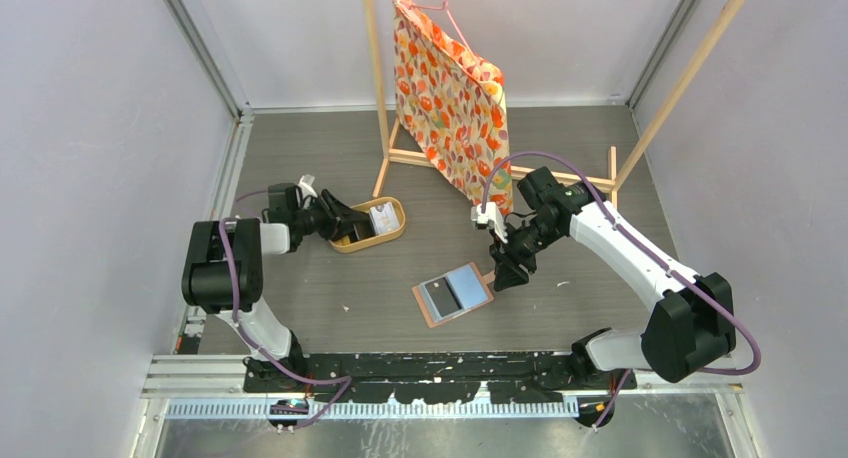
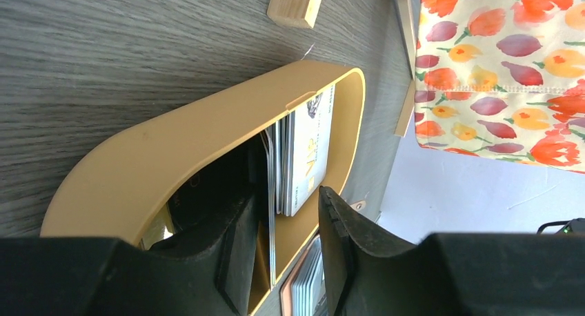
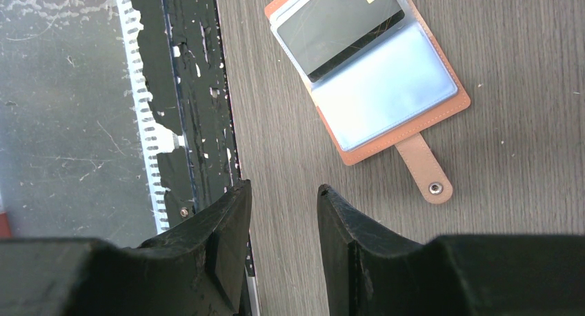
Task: Put the credit cards into the card holder
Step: Pick up the credit card from the storage box.
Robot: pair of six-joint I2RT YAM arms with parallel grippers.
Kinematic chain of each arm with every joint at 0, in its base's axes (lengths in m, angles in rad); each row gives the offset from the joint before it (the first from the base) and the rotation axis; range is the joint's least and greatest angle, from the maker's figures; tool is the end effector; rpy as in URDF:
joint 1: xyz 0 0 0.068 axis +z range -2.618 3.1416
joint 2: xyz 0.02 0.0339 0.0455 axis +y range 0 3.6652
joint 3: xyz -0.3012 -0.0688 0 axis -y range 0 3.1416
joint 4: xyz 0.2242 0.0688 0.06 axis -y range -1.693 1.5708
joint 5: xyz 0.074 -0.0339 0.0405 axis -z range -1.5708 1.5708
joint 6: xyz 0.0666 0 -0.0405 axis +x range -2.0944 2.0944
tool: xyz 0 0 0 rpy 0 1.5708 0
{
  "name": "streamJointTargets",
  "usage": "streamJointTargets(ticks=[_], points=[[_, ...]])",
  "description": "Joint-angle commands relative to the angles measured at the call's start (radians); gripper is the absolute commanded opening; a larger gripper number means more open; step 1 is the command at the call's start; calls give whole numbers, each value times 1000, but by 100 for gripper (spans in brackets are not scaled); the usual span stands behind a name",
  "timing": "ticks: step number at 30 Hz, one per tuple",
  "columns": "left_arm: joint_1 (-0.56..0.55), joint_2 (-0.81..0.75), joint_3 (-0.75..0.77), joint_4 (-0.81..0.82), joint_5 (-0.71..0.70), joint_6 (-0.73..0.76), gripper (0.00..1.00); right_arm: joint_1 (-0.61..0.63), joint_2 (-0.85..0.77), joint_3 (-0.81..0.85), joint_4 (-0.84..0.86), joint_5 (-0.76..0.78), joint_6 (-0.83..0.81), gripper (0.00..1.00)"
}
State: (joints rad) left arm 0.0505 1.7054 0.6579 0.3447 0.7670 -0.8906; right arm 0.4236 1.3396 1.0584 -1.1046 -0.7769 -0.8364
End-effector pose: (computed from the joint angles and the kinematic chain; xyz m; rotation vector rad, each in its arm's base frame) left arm 0.3194 -0.0301 0.1689 -0.6680 2.2743 -1.2988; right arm 0.1680 0.1270 0.2827 -1.6310 2.0674 1.0040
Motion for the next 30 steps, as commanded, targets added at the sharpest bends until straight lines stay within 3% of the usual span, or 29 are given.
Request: streamJointTargets(ticks=[1,15,18,25,30], points=[[7,-35,-9,37,6,-20,38,5,-24,15,-8,-23,-13,45],[44,-111,-26,-21,8,1,36,6,-25,17,-8,-23,-14,45],[47,-106,-27,-20,6,3,30,4,-25,16,-8,-24,-15,45],[53,-111,-34,-23,6,6,7,5,-23,16,-8,-23,-15,45],[61,-141,-43,-47,-6,19,1,6,-23,16,-10,-23,-15,45]])
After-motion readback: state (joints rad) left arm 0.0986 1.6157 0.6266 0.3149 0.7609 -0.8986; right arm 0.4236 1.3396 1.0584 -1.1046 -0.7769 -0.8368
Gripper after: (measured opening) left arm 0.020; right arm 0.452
